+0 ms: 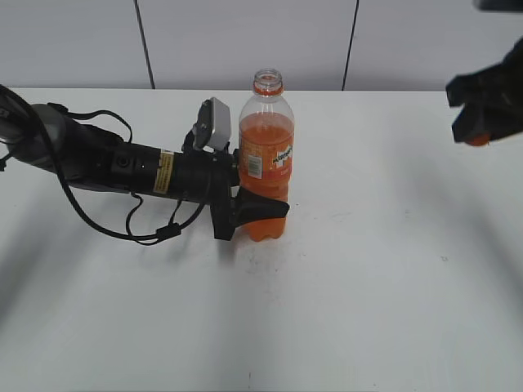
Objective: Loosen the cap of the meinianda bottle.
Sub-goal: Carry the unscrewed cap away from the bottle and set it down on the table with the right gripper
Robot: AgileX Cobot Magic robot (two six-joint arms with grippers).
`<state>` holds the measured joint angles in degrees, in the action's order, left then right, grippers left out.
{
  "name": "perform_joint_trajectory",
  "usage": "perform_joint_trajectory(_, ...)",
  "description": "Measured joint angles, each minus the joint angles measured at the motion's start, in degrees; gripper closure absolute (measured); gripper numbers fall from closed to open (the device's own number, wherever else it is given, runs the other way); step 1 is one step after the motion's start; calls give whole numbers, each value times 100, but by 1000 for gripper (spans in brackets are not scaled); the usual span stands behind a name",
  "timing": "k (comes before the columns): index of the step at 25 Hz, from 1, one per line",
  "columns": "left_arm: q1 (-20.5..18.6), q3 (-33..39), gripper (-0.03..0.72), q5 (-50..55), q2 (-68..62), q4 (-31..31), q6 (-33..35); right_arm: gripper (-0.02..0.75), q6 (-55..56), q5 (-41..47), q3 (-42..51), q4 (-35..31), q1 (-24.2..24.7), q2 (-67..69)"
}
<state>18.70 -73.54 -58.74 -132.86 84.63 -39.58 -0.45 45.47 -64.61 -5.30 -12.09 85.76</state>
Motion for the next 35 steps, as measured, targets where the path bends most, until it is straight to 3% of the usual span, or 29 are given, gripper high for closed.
perform_joint_trajectory(6, 0, 0, 293, -5, 0, 0, 0, 469, 378, -1630, 1573, -19, 474, -5)
perform_joint_trajectory(10, 0, 0, 293, 0, 0, 0, 0, 469, 483, -2316, 1998, -33, 503, 290)
perform_joint_trajectory(21, 0, 0, 293, -6, 0, 0, 0, 469, 524, -2953, 2056, -243, 503, 1593)
perform_joint_trajectory(29, 0, 0, 293, -6, 0, 0, 0, 466, 530, -3010, 2056, -286, 503, 1742)
perform_joint_trajectory(31, 0, 0, 293, -6, 0, 0, 0, 448, 534, -3010, 2056, -286, 503, 1742)
perform_joint_trajectory(35, 0, 0, 293, -6, 0, 0, 0, 293, 534, -2982, 2056, -286, 503, 1742)
